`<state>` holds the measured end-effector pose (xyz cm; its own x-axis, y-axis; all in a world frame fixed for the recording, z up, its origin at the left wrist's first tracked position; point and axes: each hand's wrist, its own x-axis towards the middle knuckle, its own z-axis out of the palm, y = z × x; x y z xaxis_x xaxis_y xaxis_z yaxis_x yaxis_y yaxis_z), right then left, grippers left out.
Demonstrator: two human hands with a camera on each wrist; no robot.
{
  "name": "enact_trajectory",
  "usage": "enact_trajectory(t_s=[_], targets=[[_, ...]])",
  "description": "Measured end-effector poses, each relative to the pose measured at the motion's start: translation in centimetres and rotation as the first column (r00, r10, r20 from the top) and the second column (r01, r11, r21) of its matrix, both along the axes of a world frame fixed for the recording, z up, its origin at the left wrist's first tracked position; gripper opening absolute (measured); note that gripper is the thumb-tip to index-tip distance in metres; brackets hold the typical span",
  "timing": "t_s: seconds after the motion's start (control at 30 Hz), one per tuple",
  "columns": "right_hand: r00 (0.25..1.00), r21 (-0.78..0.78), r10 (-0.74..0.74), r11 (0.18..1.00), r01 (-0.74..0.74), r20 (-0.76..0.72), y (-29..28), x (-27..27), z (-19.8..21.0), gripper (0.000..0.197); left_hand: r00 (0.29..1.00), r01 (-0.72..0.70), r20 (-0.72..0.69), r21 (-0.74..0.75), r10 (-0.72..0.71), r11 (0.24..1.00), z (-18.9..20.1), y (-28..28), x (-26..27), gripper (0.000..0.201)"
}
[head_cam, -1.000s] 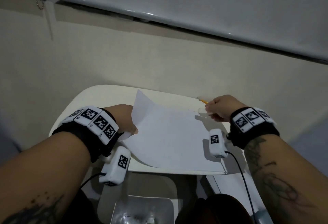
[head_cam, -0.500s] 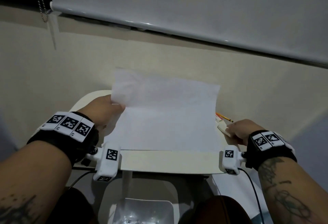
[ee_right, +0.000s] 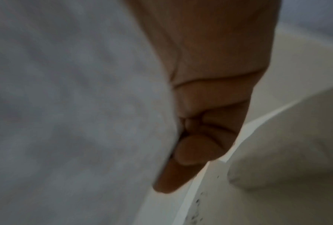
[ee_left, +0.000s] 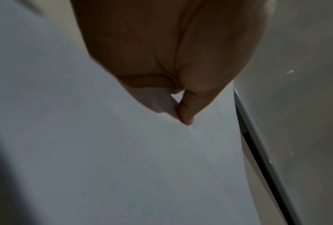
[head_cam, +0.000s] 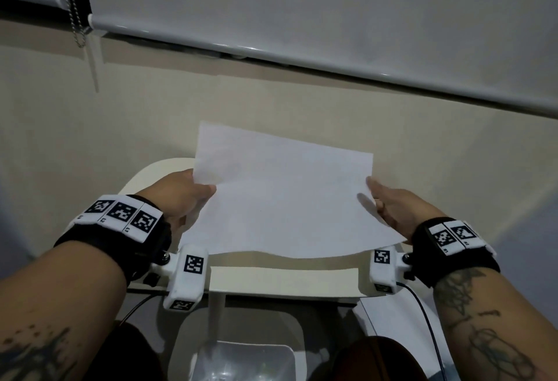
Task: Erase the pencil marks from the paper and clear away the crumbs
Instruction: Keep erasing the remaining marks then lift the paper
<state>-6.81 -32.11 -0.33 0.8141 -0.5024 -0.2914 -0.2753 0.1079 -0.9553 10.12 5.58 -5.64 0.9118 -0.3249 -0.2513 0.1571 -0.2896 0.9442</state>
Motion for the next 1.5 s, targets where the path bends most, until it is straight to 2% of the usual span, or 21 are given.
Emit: enact_trajectory(t_s=[0.07,0.1,0.13,0.2,0.27,0.37,0.47,0.57,0.63,0.7,0.77,0.8,0.87,0.93,1.0,1.13,1.23,1.3,1.37,1.43,1.5], targets=[[0.998,-0.107,0.052,0.993,-0.055,-0.031,0.1,0.3,-0.5,0.046,0.994,-0.02,0.11,0.1,0.009,0.995,2.5,-0.7,-2.5,0.041],[0.998,-0.144,0.052,0.988,-0.056,-0.035,0.3,0.5,-0.6,0.034,0.986,-0.048,0.167,0.182,0.017,0.982,3.2,-1.1,-3.2,0.033],[0.999,-0.167,0.04,0.985,-0.044,-0.031,0.4,0.6,-0.6,0.022,0.973,-0.087,0.227,0.249,0.029,0.965,3.7,-1.4,-3.6,0.039],[0.999,-0.207,0.039,0.978,-0.039,-0.004,0.4,0.8,-0.7,0.008,0.923,-0.17,0.385,0.372,0.014,0.913,4.9,-2.5,-4.9,0.071],[0.998,-0.31,0.051,0.949,-0.055,-0.021,0.7,0.9,-0.2,0.008,0.831,-0.176,0.543,0.461,-0.119,0.87,6.3,-4.2,-6.3,0.084],[0.998,-0.41,0.051,0.91,-0.057,-0.025,1.8,0.5,0.8,0.011,0.654,0.0,0.63,0.553,-0.418,0.833,7.9,-8.0,-9.4,0.079],[0.998,-0.405,0.051,0.913,-0.055,-0.02,2.8,0.0,1.6,0.012,0.545,0.271,0.497,0.658,-0.675,0.703,6.8,-11.7,-12.5,0.074],[0.99,-0.518,0.055,0.848,-0.115,-0.129,2.4,-0.1,1.6,0.02,0.591,0.386,0.248,0.749,-0.768,0.538,3.3,-13.2,-12.9,0.07],[0.98,-0.563,0.05,0.812,-0.151,-0.19,1.9,-0.4,1.6,0.03,0.646,0.324,0.137,0.842,-0.751,0.432,1.4,-12.3,-11.8,0.07],[0.977,-0.616,0.034,0.771,-0.16,-0.211,1.6,-0.7,1.6,0.032,0.748,0.191,0.12,0.903,-0.653,0.384,0.5,-10.7,-10.4,0.072],[0.98,-0.643,0.014,0.753,-0.14,-0.198,1.6,-1.0,1.6,0.031,0.864,0.058,0.152,0.917,-0.481,0.394,0.7,-9.5,-9.6,0.077],[0.98,-0.656,0.019,0.74,-0.146,-0.197,1.8,-1.1,1.7,0.032,0.887,0.007,0.185,0.911,-0.424,0.412,0.8,-9.4,-9.5,0.079],[0.982,-0.678,0.028,0.72,-0.151,-0.189,2.2,-1.0,1.6,0.032,0.822,-0.025,0.288,0.88,-0.491,0.474,1.0,-10.2,-10.0,0.077],[0.987,-0.649,0.027,0.75,-0.125,-0.158,2.7,-1.0,1.5,0.033,0.68,0.106,0.317,0.85,-0.661,0.517,0.8,-11.4,-11.1,0.07],[0.989,-0.635,0.028,0.764,-0.114,-0.144,2.7,-1.1,1.4,0.033,0.624,0.208,0.253,0.858,-0.739,0.47,0.2,-11.9,-11.5,0.065],[0.992,-0.656,0.027,0.747,-0.104,-0.127,2.2,-2.2,2.0,0.018,0.732,0.103,0.214,0.903,-0.646,0.416,-0.4,-10.1,-9.6,0.068],[0.999,-0.595,0.021,0.803,-0.044,-0.045,1.3,-3.0,2.6,0.017,0.876,0.022,0.185,0.907,-0.445,0.421,-0.1,-8.5,-8.5,0.07],[0.999,-0.536,-0.019,0.844,0.034,0.033,1.2,-3.4,3.4,0.016,0.917,-0.071,0.239,0.886,-0.32,0.458,0.2,-8.1,-8.4,0.072],[0.993,-0.446,-0.035,0.891,0.084,0.116,1.4,-3.6,4.0,0.015,0.857,-0.138,0.387,0.81,-0.341,0.571,0.7,-8.6,-8.9,0.071],[0.984,-0.391,-0.035,0.915,0.101,0.172,1.7,-3.8,4.5,0.016,0.725,-0.037,0.485,0.736,-0.488,0.676,1.3,-9.5,-9.6,0.067],[0.975,-0.389,-0.038,0.913,0.124,0.221,2.1,-4.1,5.1,0.017,0.659,0.106,0.42,0.77,-0.624,0.63,1.0,-9.9,-10.0,0.063]])
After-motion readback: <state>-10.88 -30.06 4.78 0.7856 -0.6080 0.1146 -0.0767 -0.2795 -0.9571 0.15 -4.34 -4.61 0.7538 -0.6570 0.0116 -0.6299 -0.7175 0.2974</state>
